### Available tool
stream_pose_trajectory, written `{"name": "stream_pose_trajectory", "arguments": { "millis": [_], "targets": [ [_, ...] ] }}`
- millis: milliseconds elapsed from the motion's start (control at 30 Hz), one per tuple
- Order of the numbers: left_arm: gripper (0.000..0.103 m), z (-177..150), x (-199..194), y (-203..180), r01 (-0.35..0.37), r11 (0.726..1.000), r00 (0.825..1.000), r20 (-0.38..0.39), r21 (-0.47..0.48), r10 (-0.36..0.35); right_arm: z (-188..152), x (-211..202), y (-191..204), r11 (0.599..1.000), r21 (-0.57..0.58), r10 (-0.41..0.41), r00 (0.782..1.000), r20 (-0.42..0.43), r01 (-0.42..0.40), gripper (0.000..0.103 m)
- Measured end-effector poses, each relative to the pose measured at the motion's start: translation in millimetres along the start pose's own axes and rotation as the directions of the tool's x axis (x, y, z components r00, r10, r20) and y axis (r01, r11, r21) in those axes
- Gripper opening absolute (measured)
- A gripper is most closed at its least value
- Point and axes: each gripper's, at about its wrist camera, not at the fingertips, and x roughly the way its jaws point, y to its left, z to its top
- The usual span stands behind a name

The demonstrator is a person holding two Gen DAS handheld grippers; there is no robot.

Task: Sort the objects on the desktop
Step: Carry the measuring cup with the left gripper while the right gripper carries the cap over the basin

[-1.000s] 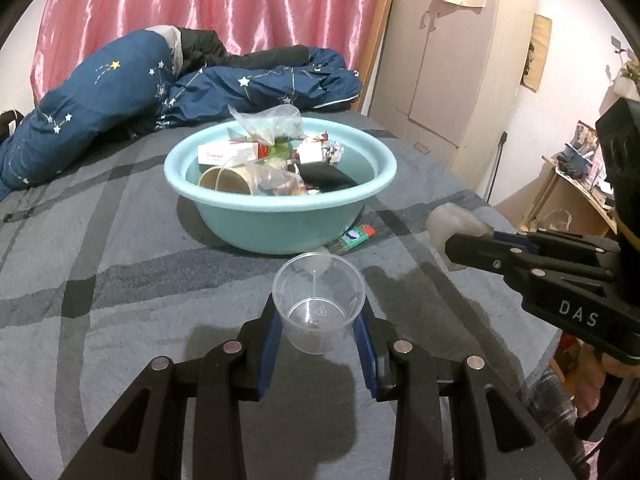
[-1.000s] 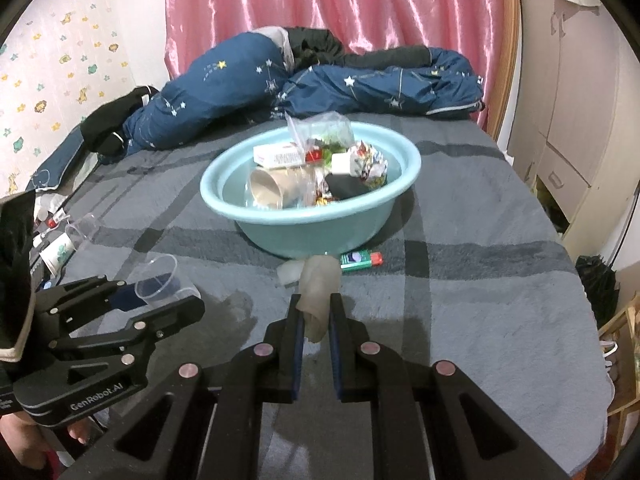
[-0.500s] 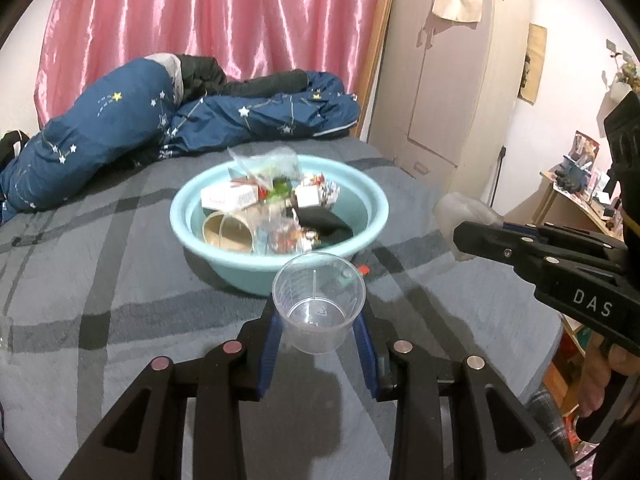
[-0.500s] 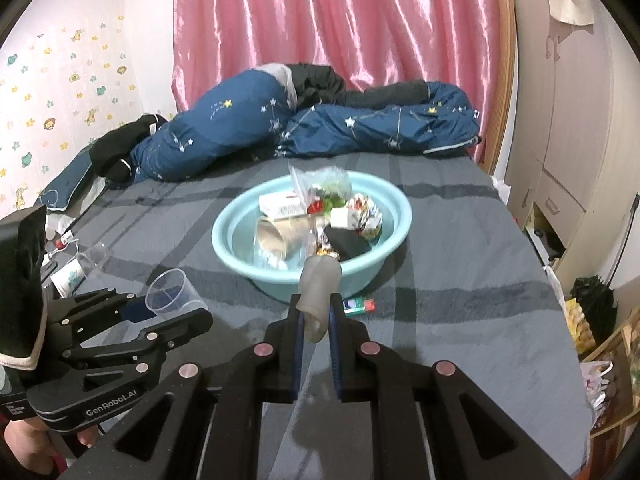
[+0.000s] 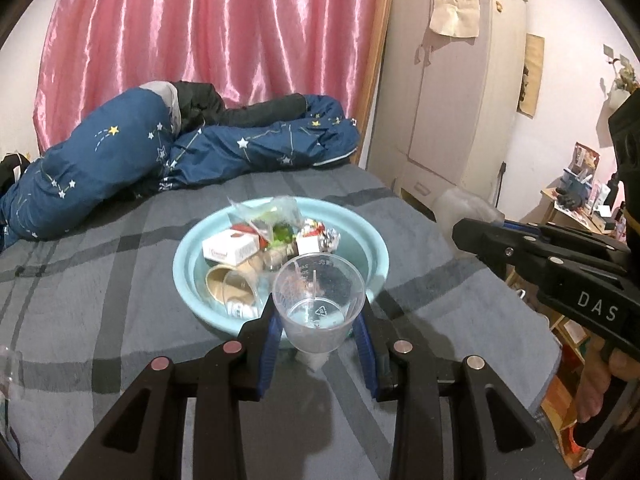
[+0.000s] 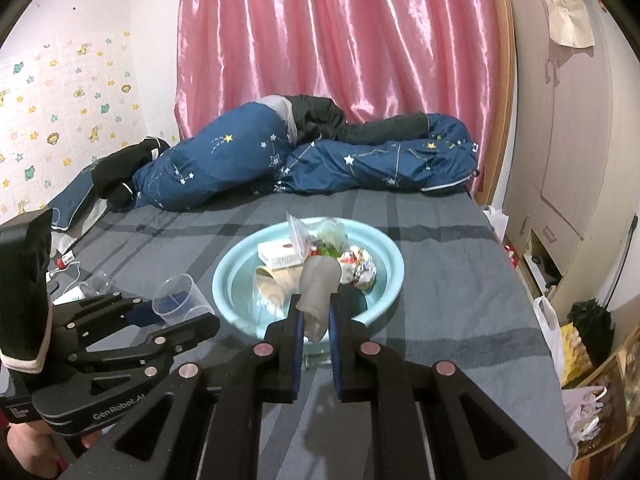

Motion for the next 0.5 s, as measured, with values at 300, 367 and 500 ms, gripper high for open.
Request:
{"name": "stream_pose_trajectory", "arguments": {
  "millis": [300, 367, 500],
  "targets": [
    [0.038, 20, 13, 7, 0.001, 1.000, 1.000, 0.011, -0.002, -0.001, 26, 13, -3, 1.000, -0.001, 0.005, 1.000, 0.029, -0.005, 0.011],
    [0.038, 23, 17, 9, 0.000, 1.000, 1.000, 0.010, -0.006, 0.000, 31, 19, -4, 1.000, -0.004, 0.003, 1.000, 0.028, -0.003, 0.011],
    [0.038, 30, 27, 13, 0.003, 1.000, 1.000, 0.004, -0.008, -0.003, 40, 28, -3, 1.000, -0.007, 0.004, 0.999, 0.033, -0.004, 0.011]
  ]
}}
